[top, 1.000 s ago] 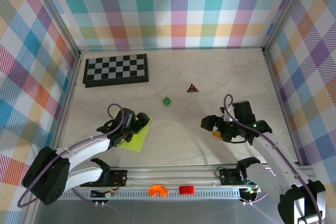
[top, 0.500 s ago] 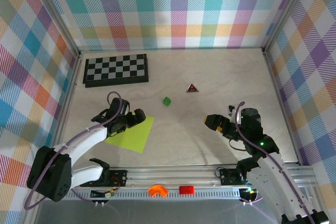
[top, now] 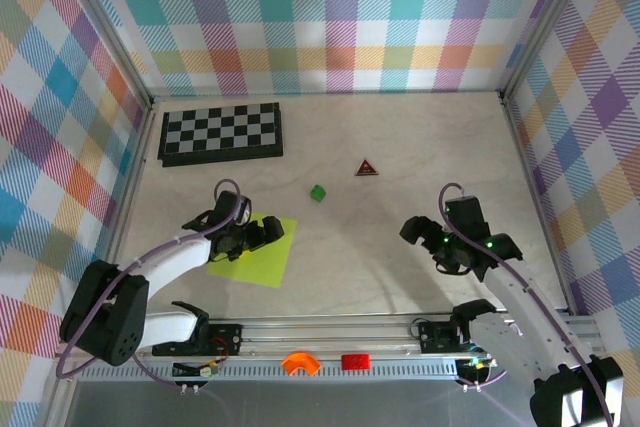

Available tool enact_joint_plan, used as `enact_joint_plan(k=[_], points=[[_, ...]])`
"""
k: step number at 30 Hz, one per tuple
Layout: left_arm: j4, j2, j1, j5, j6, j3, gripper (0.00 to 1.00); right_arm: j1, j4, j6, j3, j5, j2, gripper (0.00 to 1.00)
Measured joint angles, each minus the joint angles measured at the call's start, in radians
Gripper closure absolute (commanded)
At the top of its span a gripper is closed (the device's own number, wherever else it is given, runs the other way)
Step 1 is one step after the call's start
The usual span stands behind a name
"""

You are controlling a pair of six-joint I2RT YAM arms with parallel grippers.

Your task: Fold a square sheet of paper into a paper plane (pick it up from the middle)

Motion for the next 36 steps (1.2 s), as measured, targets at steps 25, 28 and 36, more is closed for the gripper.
enact_joint_plan(k=[25,28,36], points=[[0.341,0.397,-0.659,-0.27,-0.593,0.271,0.0,-0.068,0.032,-0.138,0.009,-0.148,0.06,0.01],[0.172,0.419,-0.675,-0.303,-0.537,0.364,0.0,-0.07,0.033,-0.138,-0.003,-0.156,-0.001,0.01],[-0.231,0.414,-0.674,-0.458,-0.245,0.544,0.0,-0.084,0.012,-0.134,-0.002,-0.159,0.028,0.01]])
